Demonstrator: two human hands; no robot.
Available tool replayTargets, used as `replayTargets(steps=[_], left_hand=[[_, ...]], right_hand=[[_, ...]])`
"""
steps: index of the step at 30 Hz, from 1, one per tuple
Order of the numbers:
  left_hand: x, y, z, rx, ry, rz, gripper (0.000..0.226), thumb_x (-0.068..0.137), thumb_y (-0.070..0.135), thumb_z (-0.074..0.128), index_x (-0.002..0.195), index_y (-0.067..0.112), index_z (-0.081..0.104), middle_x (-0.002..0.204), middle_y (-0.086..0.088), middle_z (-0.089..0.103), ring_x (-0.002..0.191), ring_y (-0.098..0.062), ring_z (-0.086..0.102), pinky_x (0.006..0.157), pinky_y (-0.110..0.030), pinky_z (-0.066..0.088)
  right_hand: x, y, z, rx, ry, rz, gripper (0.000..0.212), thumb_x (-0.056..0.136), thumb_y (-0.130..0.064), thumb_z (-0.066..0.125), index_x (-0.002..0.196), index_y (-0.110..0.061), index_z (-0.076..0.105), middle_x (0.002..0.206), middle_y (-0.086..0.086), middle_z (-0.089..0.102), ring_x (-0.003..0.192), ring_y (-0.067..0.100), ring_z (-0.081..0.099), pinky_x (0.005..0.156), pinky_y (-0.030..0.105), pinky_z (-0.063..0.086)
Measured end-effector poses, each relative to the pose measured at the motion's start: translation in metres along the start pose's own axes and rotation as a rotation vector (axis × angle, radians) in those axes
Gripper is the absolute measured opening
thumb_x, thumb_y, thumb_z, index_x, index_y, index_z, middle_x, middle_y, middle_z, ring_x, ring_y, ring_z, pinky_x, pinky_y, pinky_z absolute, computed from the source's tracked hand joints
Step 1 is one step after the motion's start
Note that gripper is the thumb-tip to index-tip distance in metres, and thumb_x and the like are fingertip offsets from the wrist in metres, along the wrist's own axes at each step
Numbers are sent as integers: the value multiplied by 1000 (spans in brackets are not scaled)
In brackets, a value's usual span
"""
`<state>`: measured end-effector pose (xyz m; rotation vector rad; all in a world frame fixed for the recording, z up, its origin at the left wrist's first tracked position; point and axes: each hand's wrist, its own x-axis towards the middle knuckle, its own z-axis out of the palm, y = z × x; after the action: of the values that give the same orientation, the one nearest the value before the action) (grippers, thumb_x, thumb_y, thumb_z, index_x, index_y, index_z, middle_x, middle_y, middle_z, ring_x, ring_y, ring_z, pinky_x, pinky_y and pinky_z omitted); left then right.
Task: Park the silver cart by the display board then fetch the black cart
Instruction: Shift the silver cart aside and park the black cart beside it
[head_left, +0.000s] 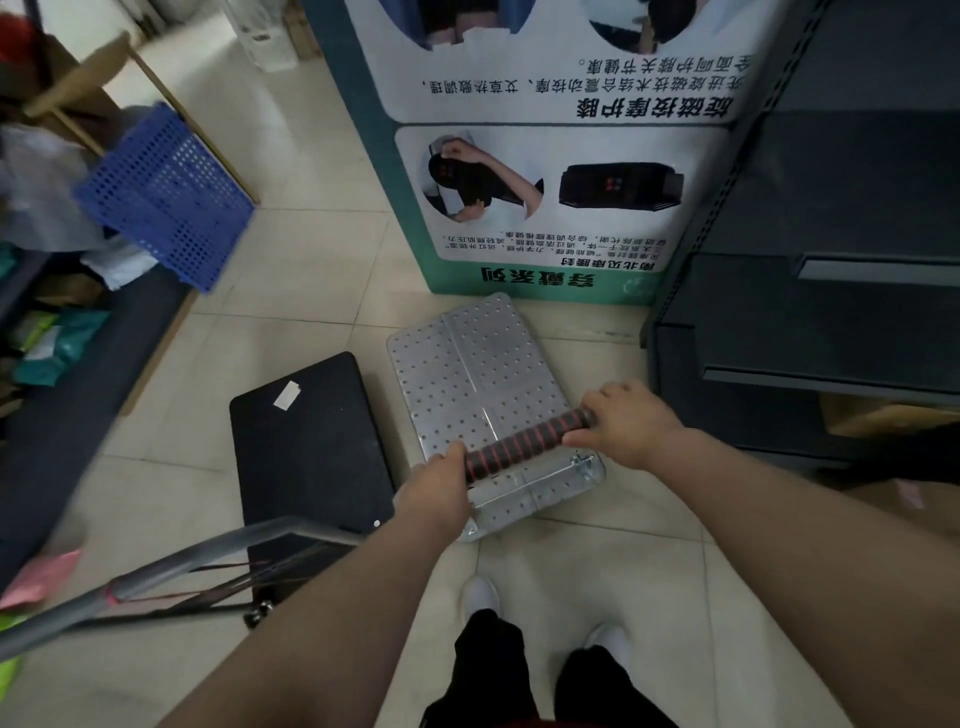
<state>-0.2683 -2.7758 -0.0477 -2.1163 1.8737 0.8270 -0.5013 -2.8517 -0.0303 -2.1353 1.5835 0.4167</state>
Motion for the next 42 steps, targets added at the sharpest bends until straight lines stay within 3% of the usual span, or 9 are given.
replayTargets(steps=[6,18,26,32,42], left_hand=[[-23,23,21,-5,1,-59,33,86,5,48,115,16,37,112,-12,55,103,-32,52,84,-45,47],[-37,84,47,-8,-72,83,33,85,1,45,114,15,42,108,-13,55,96,-29,53,82,-38,45],[-14,89,37,61,-61,118,34,85,1,47,114,19,46,108,-11,55,99,-29,54,87,-42,50],[18,83,19,110,-49,124,37,85,-1,44,114,20,52,109,-12,56,104,-31,54,92,-46,48],[79,59,-28,178,-70,242,34,83,-3,43,109,18,54,107,-14,60,101,-34,56,89,-45,50]], right_hand=[[-26,24,19,57,6,-15,57,83,-65,46,119,-22,52,120,6,54,114,30,39,100,41,35],[-84,89,40,209,56,86,45,79,-65,51,106,-29,53,96,-6,47,108,23,36,83,36,38],[-105,81,50,217,125,198,52,84,-66,42,115,-25,53,111,2,54,108,25,38,91,37,40],[-96,72,54,380,109,243,40,88,-55,48,117,-28,50,114,2,51,112,26,39,94,40,40],[-45,49,36,434,176,297,30,87,-49,54,109,-28,52,93,-5,43,92,17,36,78,31,34]])
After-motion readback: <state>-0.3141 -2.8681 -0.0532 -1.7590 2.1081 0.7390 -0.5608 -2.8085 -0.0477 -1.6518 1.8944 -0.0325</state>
